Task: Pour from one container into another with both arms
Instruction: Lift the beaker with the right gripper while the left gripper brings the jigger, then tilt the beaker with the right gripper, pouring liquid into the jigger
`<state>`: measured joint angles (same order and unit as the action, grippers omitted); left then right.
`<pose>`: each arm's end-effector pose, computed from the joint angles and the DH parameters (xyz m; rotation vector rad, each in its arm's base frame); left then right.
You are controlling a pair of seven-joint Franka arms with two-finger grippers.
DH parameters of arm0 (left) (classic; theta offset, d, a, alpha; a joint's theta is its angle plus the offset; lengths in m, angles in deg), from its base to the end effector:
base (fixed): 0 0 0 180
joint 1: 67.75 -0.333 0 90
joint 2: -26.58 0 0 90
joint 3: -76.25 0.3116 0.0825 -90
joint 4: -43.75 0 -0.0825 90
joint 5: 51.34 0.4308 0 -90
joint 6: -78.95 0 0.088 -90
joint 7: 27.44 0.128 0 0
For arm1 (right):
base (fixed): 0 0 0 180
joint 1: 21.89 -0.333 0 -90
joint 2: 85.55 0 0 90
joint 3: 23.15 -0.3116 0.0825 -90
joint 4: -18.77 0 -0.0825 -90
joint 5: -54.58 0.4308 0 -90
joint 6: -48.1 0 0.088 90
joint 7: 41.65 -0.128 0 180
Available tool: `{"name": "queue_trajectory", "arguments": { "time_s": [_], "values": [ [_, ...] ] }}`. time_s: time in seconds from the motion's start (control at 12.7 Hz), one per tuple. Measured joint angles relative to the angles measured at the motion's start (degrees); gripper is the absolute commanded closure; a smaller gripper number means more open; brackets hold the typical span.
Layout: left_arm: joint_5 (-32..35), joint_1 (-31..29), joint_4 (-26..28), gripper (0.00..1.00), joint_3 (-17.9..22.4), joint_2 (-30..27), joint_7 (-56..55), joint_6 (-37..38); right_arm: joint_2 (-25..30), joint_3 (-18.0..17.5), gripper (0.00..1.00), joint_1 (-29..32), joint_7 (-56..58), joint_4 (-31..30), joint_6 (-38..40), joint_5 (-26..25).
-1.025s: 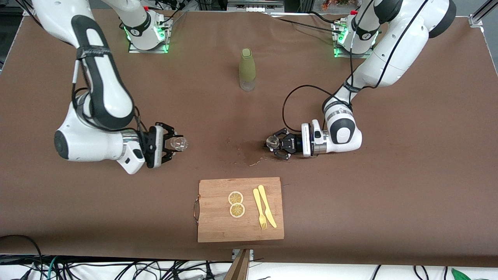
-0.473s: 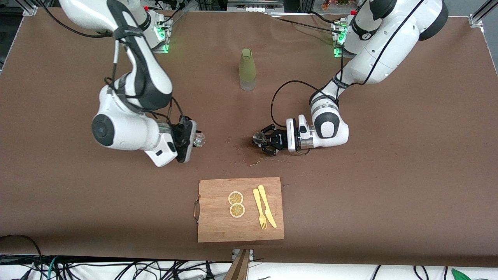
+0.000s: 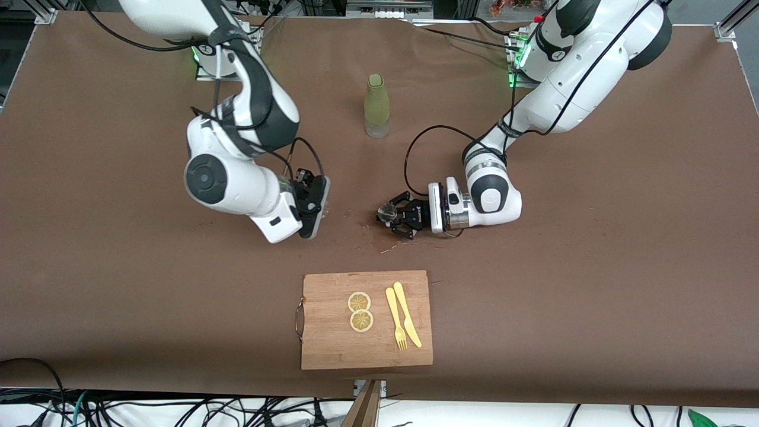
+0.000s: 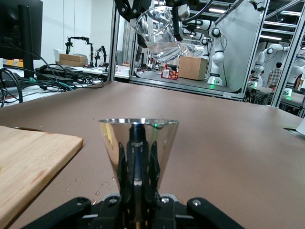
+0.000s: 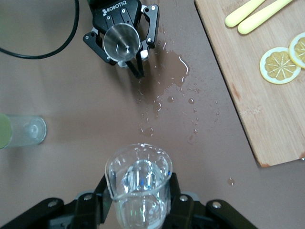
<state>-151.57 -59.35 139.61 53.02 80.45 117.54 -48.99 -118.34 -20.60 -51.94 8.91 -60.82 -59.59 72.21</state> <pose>0.5765 -0.3941 0.0543 1.4652 -1.1732 1.0802 0.6465 0.3750 0.3315 -2.3136 -1.6914 0.0372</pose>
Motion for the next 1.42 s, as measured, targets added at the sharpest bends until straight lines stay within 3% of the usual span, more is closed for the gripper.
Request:
{"name": "queue_trajectory", "arguments": {
  "time_s": [0.24,1.1,1.42],
  "values": [
    [0.0,0.8,-1.1,1.00,-0.1,0.7,0.2,-1.1,-1.5,2.0,0.70,-4.7,-5.5,2.4,0.0,-2.7],
    [-1.1,2.4,-3.3,1.00,-1.8,2.6,0.4,-4.8,-7.2,12.1,0.70,-16.8,-12.0,7.5,0.0,-3.0],
    [-1.1,2.5,-4.4,1.00,-1.8,2.8,0.5,-5.4,-8.3,12.8,0.70,-18.2,-12.5,7.9,0.0,-5.2]
  ]
}}
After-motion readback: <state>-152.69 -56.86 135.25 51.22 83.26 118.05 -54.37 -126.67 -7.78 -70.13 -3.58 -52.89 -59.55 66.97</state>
